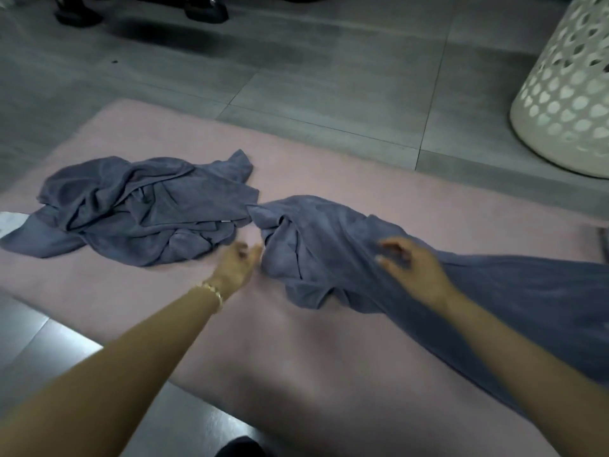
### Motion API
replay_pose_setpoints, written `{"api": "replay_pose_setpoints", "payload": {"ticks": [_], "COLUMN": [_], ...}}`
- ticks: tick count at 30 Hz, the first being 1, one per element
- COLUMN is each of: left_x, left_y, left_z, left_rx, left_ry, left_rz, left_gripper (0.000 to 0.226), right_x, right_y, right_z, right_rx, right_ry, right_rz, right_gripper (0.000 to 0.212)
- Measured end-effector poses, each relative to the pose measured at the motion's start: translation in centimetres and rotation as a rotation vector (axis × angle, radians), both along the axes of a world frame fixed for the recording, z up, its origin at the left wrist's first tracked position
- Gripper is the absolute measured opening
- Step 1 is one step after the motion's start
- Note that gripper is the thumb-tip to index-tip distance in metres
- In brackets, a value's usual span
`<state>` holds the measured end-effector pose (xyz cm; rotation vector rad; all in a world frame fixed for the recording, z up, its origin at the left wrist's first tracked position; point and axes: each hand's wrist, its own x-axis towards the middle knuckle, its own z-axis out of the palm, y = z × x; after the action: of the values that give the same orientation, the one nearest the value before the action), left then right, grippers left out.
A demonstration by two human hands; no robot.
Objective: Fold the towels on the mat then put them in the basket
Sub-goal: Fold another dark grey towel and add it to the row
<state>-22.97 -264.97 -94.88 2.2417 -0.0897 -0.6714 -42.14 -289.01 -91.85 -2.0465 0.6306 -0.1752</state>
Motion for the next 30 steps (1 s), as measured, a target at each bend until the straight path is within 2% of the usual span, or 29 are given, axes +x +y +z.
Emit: {"api": "replay_pose_setpoints", "payload": {"ticks": [3, 6, 9, 13, 15, 18, 21, 23, 24, 28, 30], "left_x": [-4.1, -6.3, -6.7, -6.1, -5.6, -3.6, -1.4, -0.7, -0.3, -0.6, -0.8], "left_y": [0.8, -0.8, -3.7, -5.2, -5.0, -3.7, -0.3, 2.4, 3.8, 7.1, 6.6], "left_z": [-2.2, -1.5, -0.9, -1.7, -1.0, 0.9, 2.8, 3.1, 2.4, -0.7, -1.3], "left_rx": [0.014, -0.028, -0.141, -0.204, -0.327, -0.519, -0.294, -0.052, 0.088, 0.641, 0.696], "left_ry": [0.278, 0.309, 0.384, 0.341, 0.336, 0.3, -0.042, -0.119, -0.104, 0.047, -0.015], "left_rz": [-0.107, -0.116, 0.029, 0.29, 0.417, 0.494, 0.329, 0.101, -0.023, -0.455, -0.47], "left_gripper": [0.044, 0.051, 0.053, 0.056, 0.054, 0.048, 0.055, 0.06, 0.062, 0.076, 0.072], "right_x": [-3.4, -5.4, -6.0, -6.0, -5.8, -5.4, -5.1, -5.5, -5.7, -6.1, -5.8], "right_y": [1.3, 1.7, 1.9, 1.2, 0.7, 0.0, -1.5, -3.3, -4.3, -6.4, -6.3], "right_z": [-3.2, -5.1, -6.3, -6.8, -6.8, -4.7, -0.1, 1.8, 2.0, -0.6, -1.9], "right_rx": [-0.082, -0.11, -0.164, -0.228, -0.255, -0.032, 0.312, 0.551, 0.574, 0.092, 0.036], "right_ry": [0.199, 0.339, 0.411, 0.413, 0.38, 0.206, 0.096, 0.079, 0.093, 0.202, 0.22], "right_rz": [0.076, 0.142, 0.133, 0.032, 0.03, -0.053, -0.092, -0.123, -0.129, -0.311, -0.31], "right_gripper": [0.035, 0.053, 0.066, 0.03, 0.015, 0.013, 0.016, 0.018, 0.018, 0.015, 0.011]}}
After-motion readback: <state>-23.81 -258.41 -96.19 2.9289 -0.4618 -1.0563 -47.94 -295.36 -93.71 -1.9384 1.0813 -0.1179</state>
